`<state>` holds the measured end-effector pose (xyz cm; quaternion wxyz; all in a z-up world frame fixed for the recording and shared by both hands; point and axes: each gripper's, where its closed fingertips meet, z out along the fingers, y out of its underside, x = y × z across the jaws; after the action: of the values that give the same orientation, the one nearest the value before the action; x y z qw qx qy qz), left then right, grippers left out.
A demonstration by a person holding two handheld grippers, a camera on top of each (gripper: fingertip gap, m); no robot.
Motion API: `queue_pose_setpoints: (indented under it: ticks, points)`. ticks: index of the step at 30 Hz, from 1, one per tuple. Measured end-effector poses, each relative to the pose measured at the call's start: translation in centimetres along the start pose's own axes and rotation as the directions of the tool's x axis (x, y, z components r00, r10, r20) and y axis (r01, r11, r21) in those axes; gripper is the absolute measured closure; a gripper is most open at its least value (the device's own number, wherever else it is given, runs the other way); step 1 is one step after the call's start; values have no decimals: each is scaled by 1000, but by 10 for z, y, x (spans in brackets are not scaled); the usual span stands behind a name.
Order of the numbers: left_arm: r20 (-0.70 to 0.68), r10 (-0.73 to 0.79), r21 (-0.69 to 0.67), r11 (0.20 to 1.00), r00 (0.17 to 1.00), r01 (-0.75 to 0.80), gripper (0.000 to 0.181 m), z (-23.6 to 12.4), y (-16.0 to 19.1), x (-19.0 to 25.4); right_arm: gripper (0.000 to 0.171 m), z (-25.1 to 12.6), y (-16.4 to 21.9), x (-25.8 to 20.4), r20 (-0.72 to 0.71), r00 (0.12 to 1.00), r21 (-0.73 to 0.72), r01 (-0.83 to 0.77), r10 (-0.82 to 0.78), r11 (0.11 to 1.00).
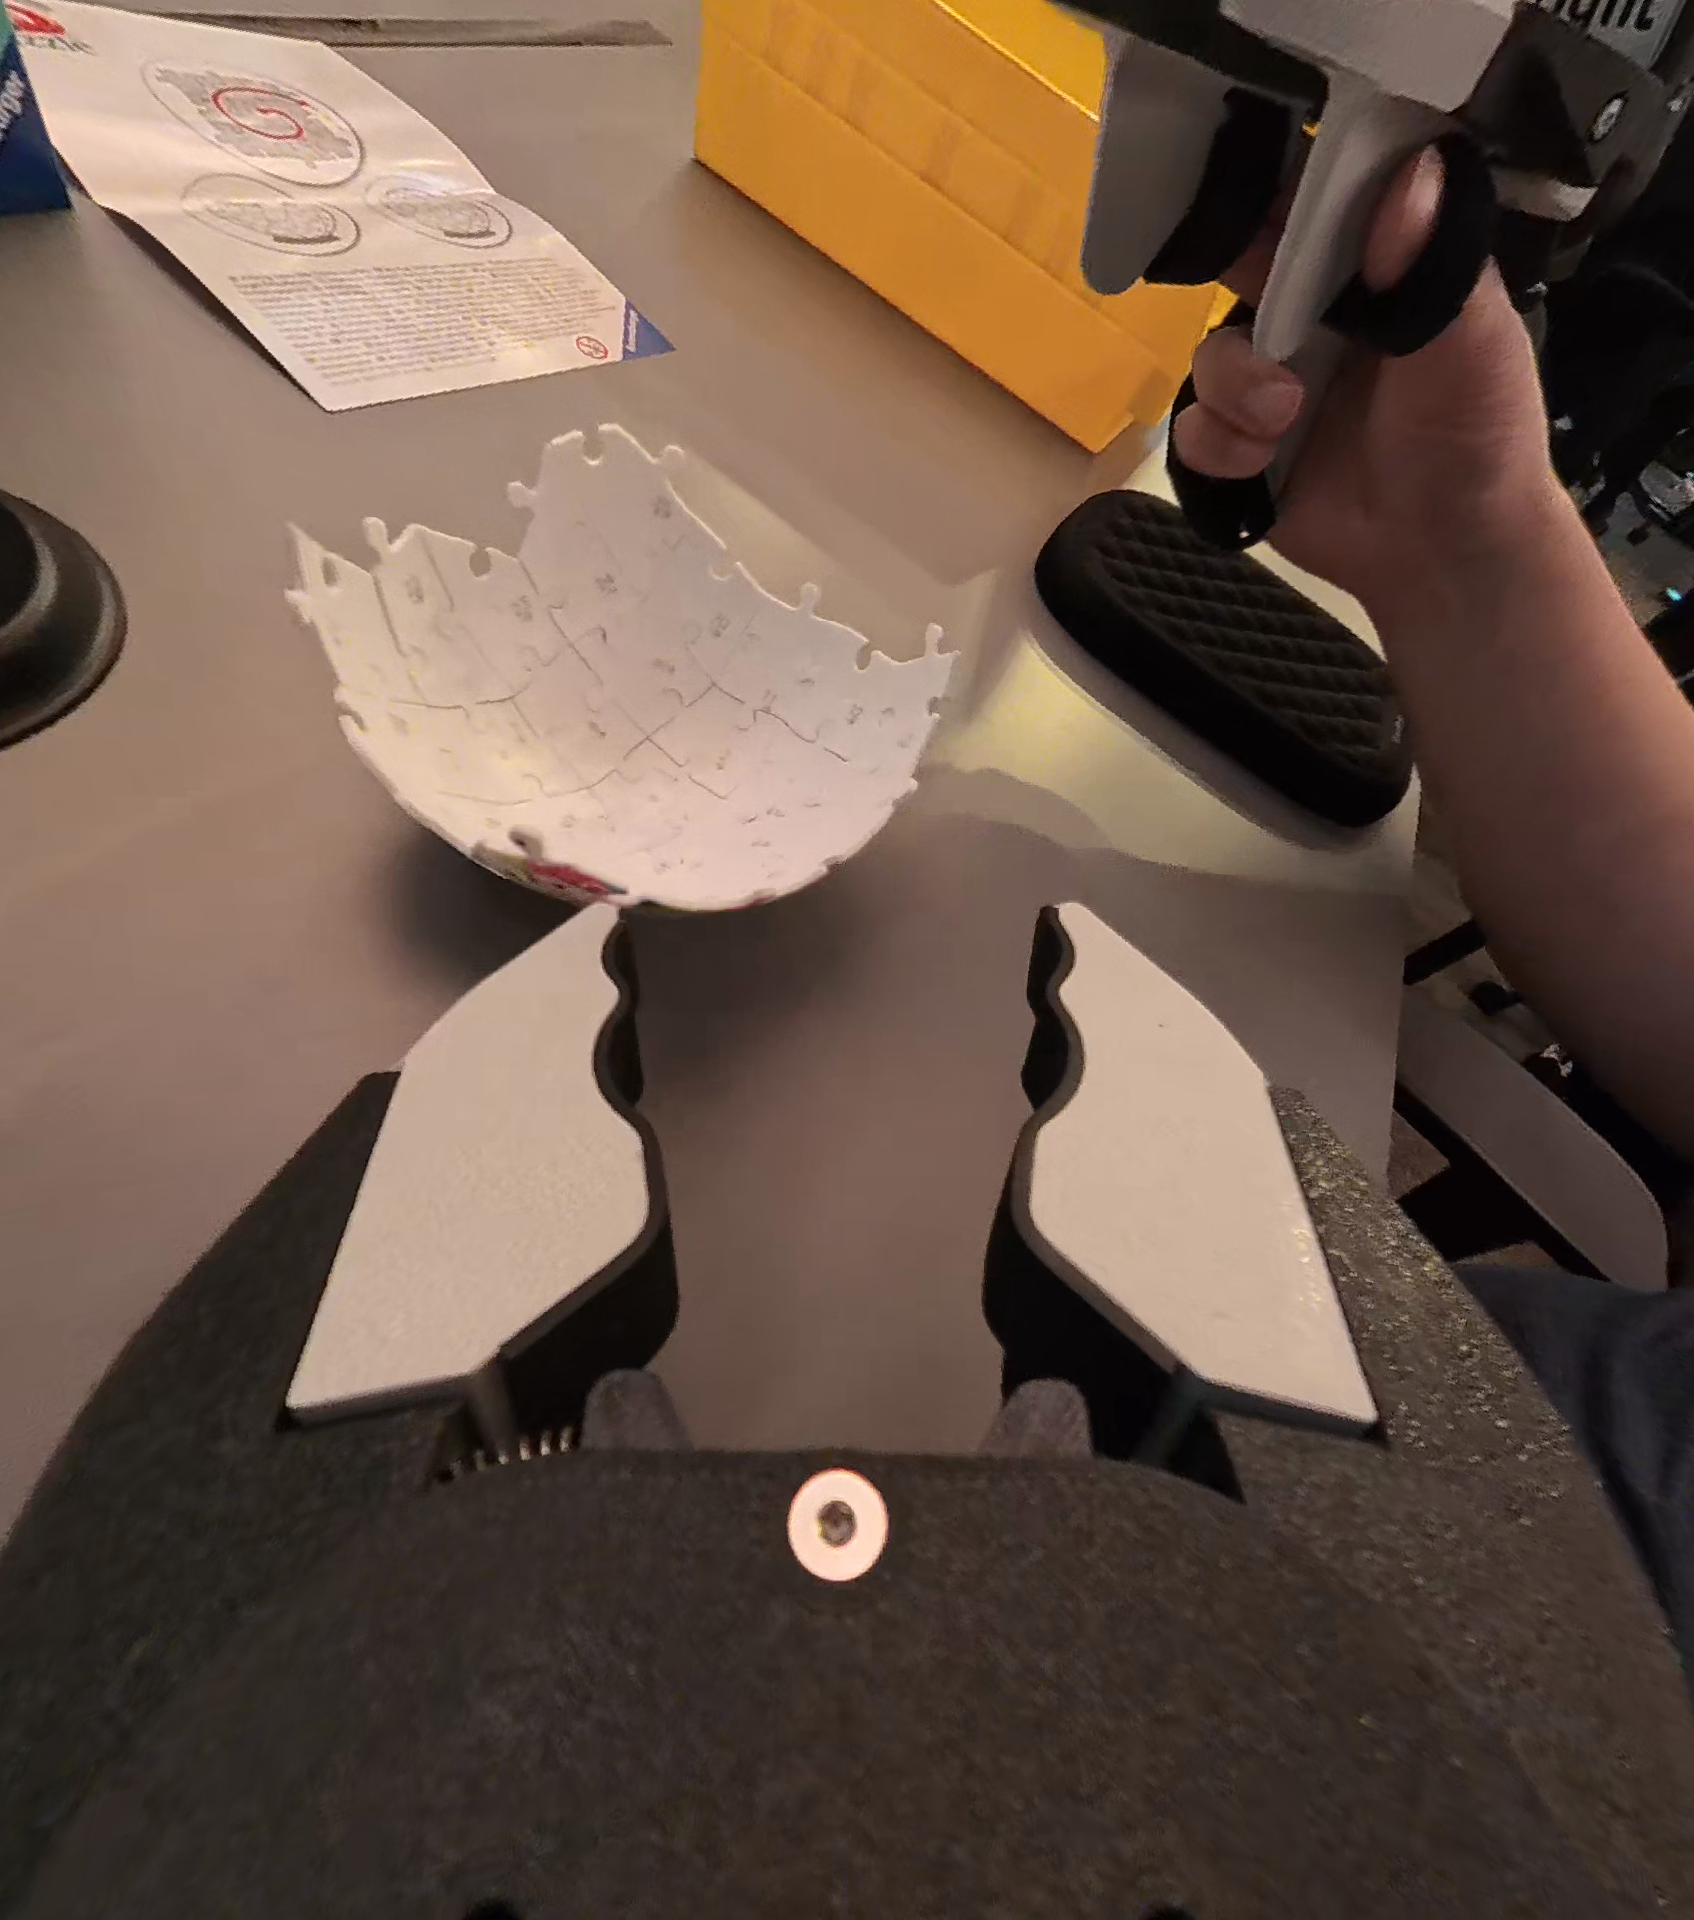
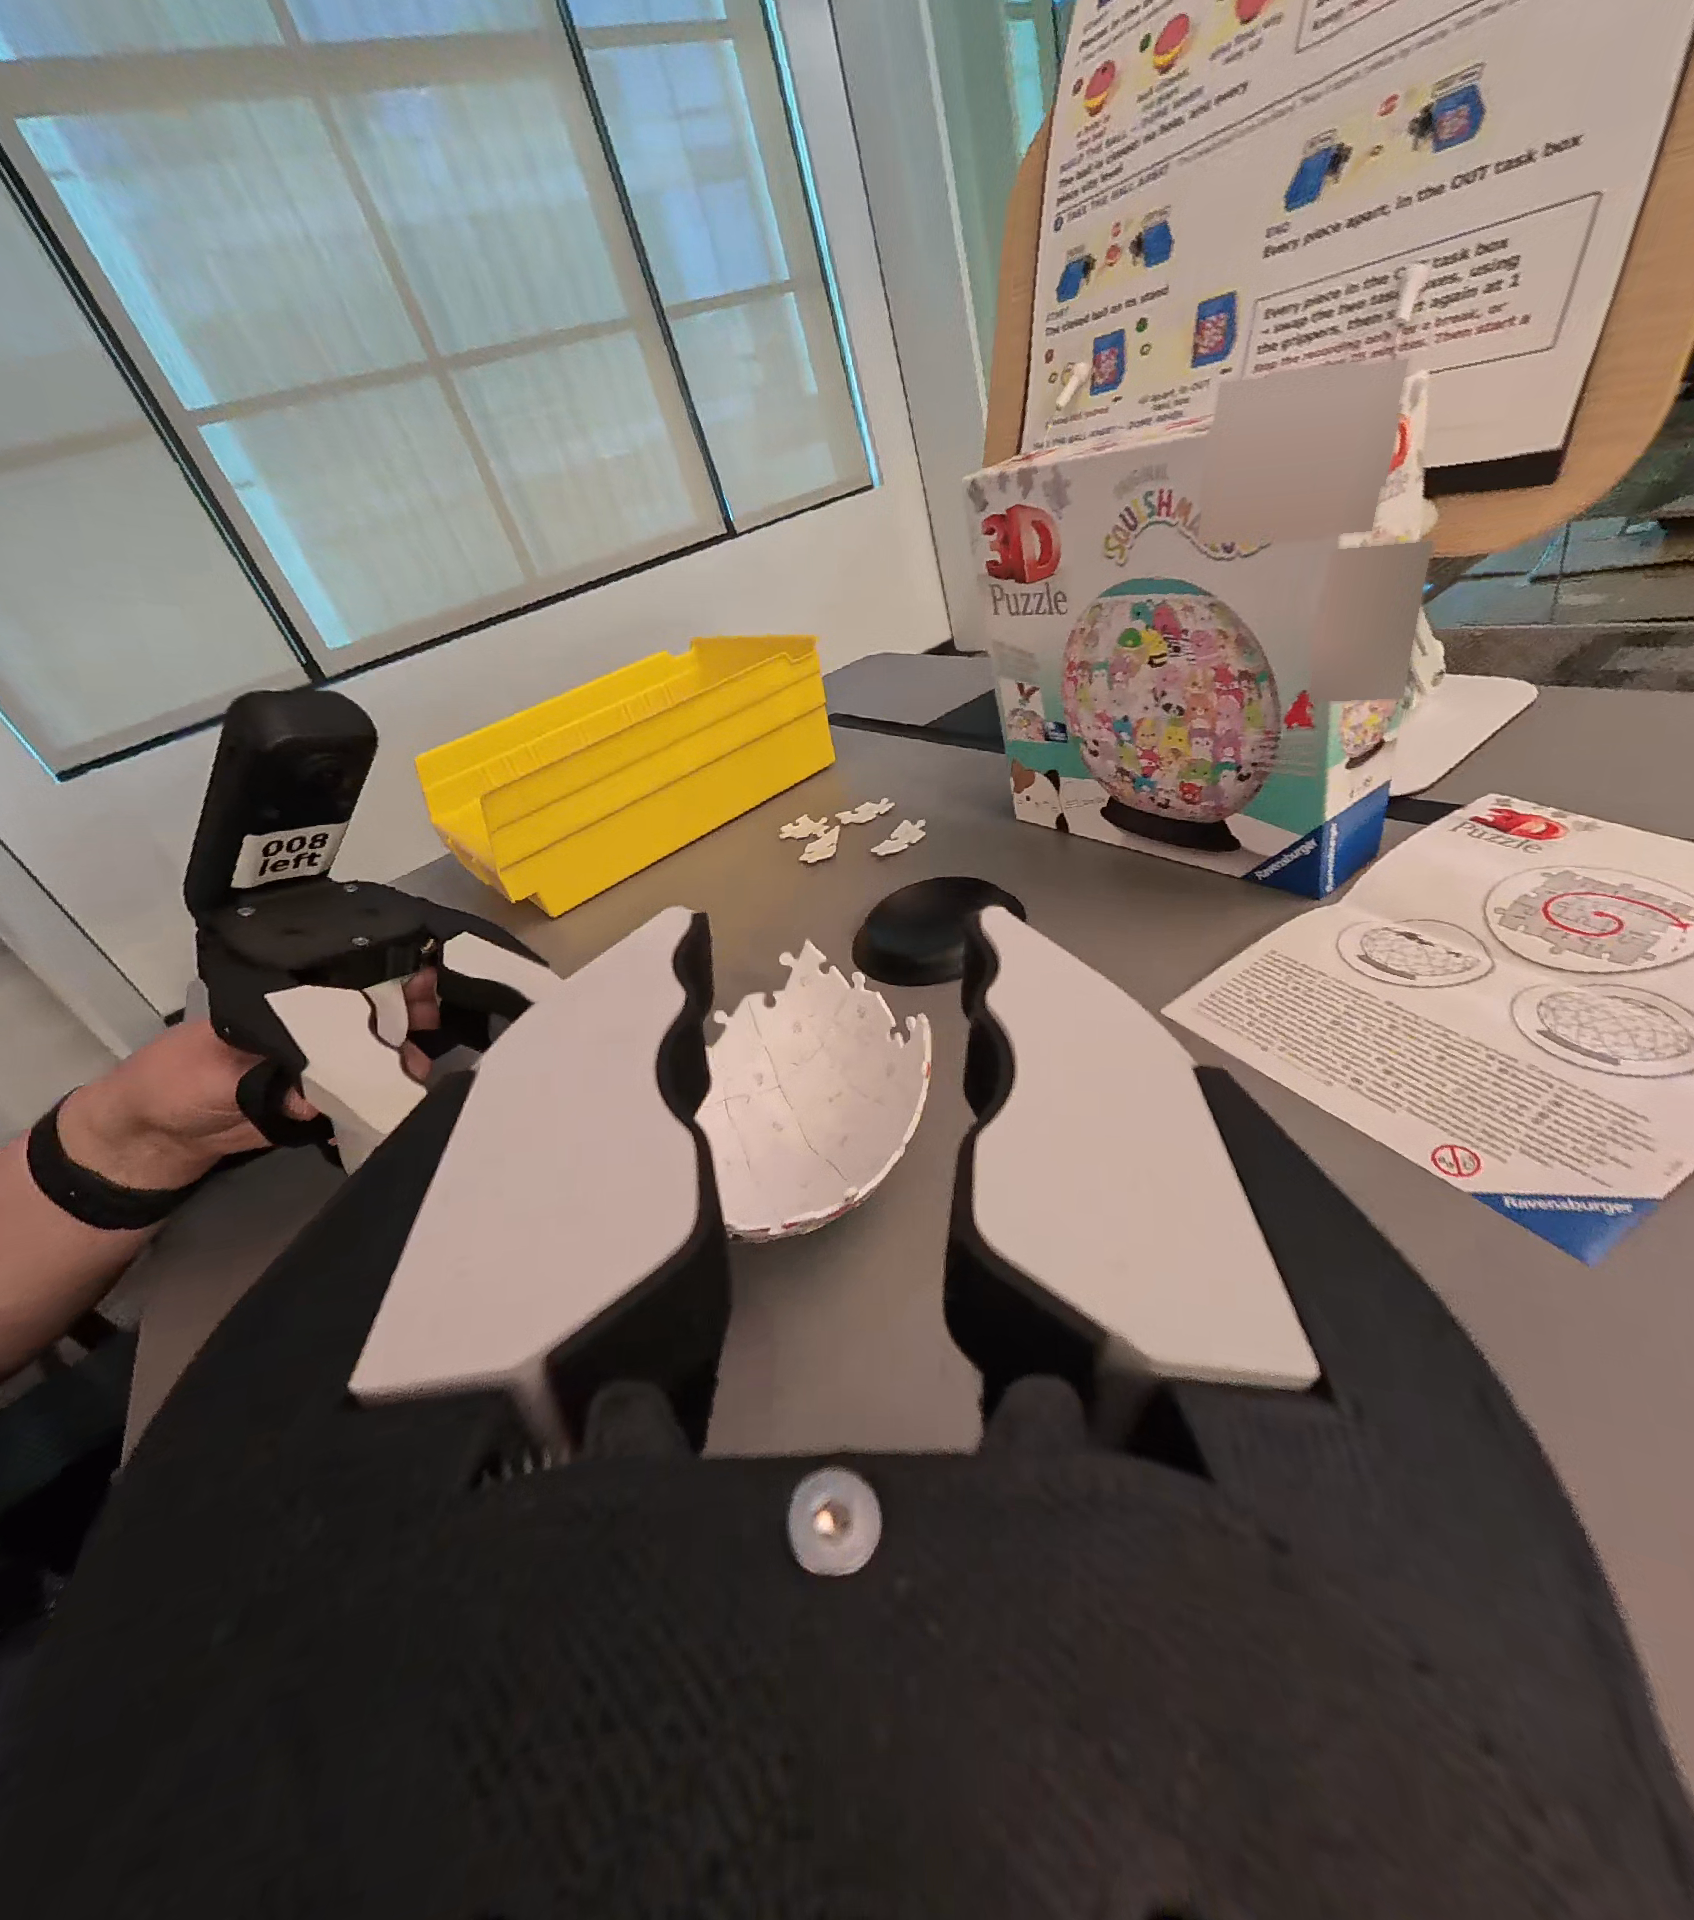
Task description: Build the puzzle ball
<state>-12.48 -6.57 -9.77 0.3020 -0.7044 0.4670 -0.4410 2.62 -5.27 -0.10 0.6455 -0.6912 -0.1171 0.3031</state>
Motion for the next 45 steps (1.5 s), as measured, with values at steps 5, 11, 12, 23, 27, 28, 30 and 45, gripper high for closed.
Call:
queue_pose_setpoints:
  ticks: [5, 11, 12, 23, 27, 28, 30, 45]
  points:
    - [-12, -6, -10, 1000, 1000, 6, 109, 3, 3, 2, 124, -7, 4, 11, -13, 999, 18, -31, 31, 999]
    - [-14, -18, 26, 1000, 1000, 18, 110, 0, -3, -2, 125, -13, 0, 22, -40, 999, 57, -11, 13, 998]
    - [-15, -12, 40, 999, 1000, 13, 110, -2, -6, -1, 125, -14, -1, 24, -45, 999, 58, -6, 9, 998]
    - [-26, -21, 37, 999, 999, 22, 110, -3, 1, 14, 125, -4, -5, 20, 12, 1000, 16, -11, 11, 1000]
    - [32, -17, 82, 997, 999, 15, 111, -19, 2, 8, 125, 4, 11, 12, 53, 998, -73, -31, 35, 997]
    - [50, -19, 93, 996, 999, 14, 111, -25, 2, 5, 125, 7, 18, 6, 75, 996, -99, -40, 48, 994]
    - [84, -29, 108, 994, 996, 20, 111, -38, 3, -2, 125, 15, 36, -16, 149, 985, -167, -60, 85, 984]
    - [319, -66, 162, 987, 946, 14, 111, -111, 4, -53, 142, 51, 129, -109, 345, 938, -515, 159, 34, 842]
